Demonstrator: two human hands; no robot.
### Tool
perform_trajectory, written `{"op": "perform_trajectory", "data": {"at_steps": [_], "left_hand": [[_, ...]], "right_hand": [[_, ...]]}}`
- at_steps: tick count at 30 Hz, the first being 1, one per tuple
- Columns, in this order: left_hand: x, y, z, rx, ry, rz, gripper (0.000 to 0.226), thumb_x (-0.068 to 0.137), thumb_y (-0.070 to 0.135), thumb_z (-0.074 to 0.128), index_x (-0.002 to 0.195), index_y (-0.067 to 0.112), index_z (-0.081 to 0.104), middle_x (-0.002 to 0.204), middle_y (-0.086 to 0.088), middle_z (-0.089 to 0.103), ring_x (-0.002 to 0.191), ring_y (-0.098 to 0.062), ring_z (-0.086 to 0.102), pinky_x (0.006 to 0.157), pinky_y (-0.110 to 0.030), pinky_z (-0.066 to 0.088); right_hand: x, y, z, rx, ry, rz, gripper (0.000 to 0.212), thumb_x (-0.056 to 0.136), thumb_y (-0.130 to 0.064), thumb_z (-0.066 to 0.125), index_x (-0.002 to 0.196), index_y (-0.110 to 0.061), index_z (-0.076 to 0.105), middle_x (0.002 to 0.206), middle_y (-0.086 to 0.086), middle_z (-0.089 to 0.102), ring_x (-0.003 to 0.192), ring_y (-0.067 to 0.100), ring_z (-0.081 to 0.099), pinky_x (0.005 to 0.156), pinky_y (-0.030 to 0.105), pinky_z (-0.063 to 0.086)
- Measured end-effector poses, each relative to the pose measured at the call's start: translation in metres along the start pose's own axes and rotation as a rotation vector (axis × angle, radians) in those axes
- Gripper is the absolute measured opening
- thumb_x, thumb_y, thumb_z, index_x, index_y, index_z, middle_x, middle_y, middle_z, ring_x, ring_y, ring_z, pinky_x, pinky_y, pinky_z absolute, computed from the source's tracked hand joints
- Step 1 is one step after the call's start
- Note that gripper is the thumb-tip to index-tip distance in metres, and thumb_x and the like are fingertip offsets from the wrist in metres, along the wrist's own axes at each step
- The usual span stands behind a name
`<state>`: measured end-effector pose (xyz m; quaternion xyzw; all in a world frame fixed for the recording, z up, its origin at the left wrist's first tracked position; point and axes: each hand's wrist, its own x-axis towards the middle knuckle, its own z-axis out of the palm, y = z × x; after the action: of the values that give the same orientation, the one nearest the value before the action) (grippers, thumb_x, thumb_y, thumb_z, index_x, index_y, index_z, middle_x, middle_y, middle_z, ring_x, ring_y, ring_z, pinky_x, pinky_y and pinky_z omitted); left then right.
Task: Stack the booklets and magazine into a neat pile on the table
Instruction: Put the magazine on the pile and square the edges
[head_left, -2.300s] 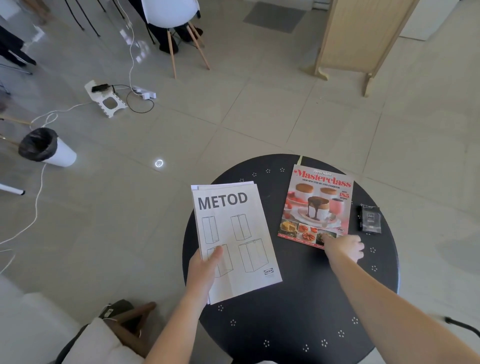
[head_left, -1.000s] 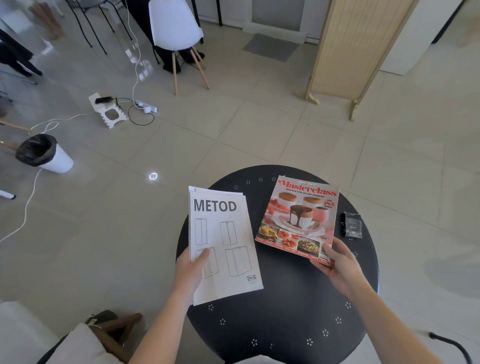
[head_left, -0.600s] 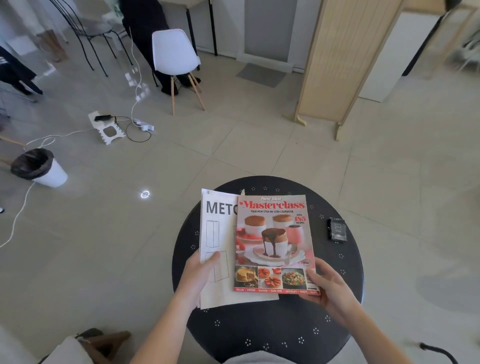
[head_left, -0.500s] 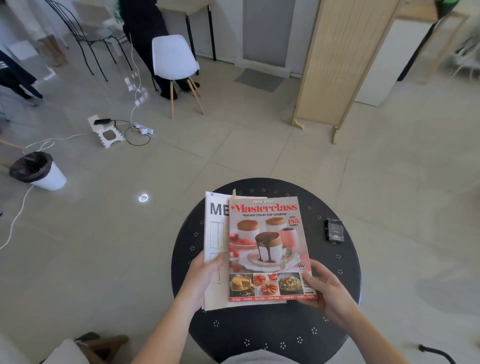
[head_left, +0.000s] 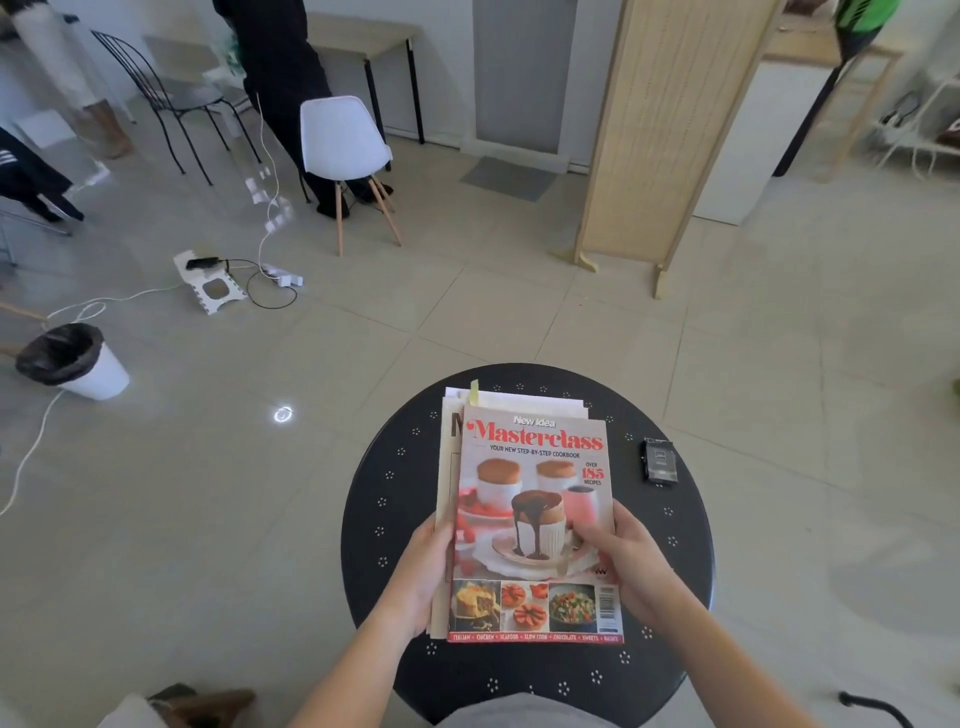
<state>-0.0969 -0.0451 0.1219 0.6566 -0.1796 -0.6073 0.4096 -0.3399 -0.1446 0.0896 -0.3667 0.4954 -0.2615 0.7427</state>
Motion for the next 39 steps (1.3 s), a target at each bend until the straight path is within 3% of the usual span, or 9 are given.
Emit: {"op": "perform_trajectory", "data": {"at_steps": [4,9,12,15,22,28,31,34,39], "left_hand": [[0.0,0.002,0.006,0.054,0.03,0.008,0.048,0.101,0.072,0.046,0.119,0.039,0.077,0.116,0.007,0.083,0.11,-0.02,0.079,0.103,-0.051,0.059],[0.012,-0.004,-0.002,0.145,0.004,0.083,0.03,0.091,0.025,0.086,0.12,0.023,0.079,0.111,0.002,0.085,0.107,-0.019,0.081,0.098,-0.046,0.062],[0.017,-0.008,-0.005,0.184,0.038,0.101,0.026,0.09,0.018,0.087,0.114,0.027,0.081,0.106,0.009,0.086,0.103,-0.011,0.081,0.086,-0.03,0.061],[0.019,-0.013,-0.008,0.218,0.056,0.166,0.03,0.091,0.01,0.085,0.106,0.036,0.08,0.103,0.02,0.085,0.098,0.005,0.078,0.084,-0.018,0.058],[0.029,-0.033,-0.019,0.337,0.115,0.182,0.041,0.094,0.009,0.081,0.096,0.049,0.073,0.092,0.039,0.078,0.091,0.02,0.071,0.093,-0.017,0.053],[0.037,-0.022,-0.021,0.312,0.11,0.226,0.047,0.09,-0.003,0.078,0.103,0.042,0.078,0.094,0.031,0.081,0.096,0.014,0.074,0.081,-0.007,0.055],[0.041,-0.016,-0.024,0.257,0.102,0.255,0.051,0.084,-0.009,0.075,0.12,0.026,0.079,0.112,0.011,0.083,0.11,-0.003,0.076,0.084,-0.014,0.061],[0.041,-0.01,-0.026,0.234,0.106,0.266,0.057,0.084,-0.01,0.073,0.125,0.029,0.073,0.12,0.005,0.078,0.116,-0.01,0.073,0.081,-0.013,0.061],[0.05,-0.016,-0.025,0.219,0.019,0.24,0.062,0.081,0.008,0.088,0.134,0.033,0.067,0.124,0.008,0.078,0.122,-0.011,0.072,0.101,-0.031,0.062]], "right_hand": [[0.0,-0.001,0.006,-0.013,-0.027,-0.028,0.036,0.101,-0.007,0.069,0.134,-0.017,0.059,0.116,0.026,0.078,0.101,0.051,0.076,0.091,0.066,0.061],[0.004,-0.003,0.012,-0.133,-0.019,-0.068,0.036,0.101,-0.004,0.067,0.131,-0.022,0.061,0.109,0.019,0.081,0.096,0.044,0.079,0.092,0.06,0.062],[0.005,-0.005,0.014,-0.263,-0.036,-0.092,0.026,0.1,-0.005,0.07,0.125,-0.011,0.069,0.106,0.017,0.083,0.098,0.045,0.078,0.085,0.048,0.066],[0.012,-0.001,0.014,-0.397,-0.034,-0.146,0.024,0.096,0.001,0.073,0.114,-0.014,0.08,0.109,0.005,0.085,0.106,0.029,0.08,0.098,0.05,0.062],[0.018,0.014,0.017,-0.514,-0.067,-0.242,0.03,0.097,-0.001,0.074,0.117,-0.022,0.079,0.117,-0.011,0.083,0.115,0.008,0.075,0.103,0.028,0.057],[0.023,0.008,0.02,-0.544,-0.028,-0.191,0.039,0.086,0.007,0.077,0.111,-0.023,0.08,0.11,-0.008,0.084,0.108,0.007,0.078,0.097,0.029,0.06],[0.022,-0.003,0.026,-0.49,0.007,-0.166,0.049,0.066,-0.003,0.064,0.111,-0.018,0.076,0.102,-0.005,0.081,0.091,-0.001,0.076,0.073,0.014,0.057],[0.024,-0.006,0.028,-0.395,0.024,-0.166,0.05,0.067,0.003,0.059,0.111,-0.011,0.076,0.095,-0.004,0.082,0.086,0.009,0.076,0.064,0.015,0.056],[0.029,0.001,0.032,-0.358,0.05,-0.182,0.058,0.058,-0.005,0.054,0.112,-0.01,0.076,0.095,-0.003,0.08,0.085,0.008,0.075,0.067,0.016,0.055]]}}
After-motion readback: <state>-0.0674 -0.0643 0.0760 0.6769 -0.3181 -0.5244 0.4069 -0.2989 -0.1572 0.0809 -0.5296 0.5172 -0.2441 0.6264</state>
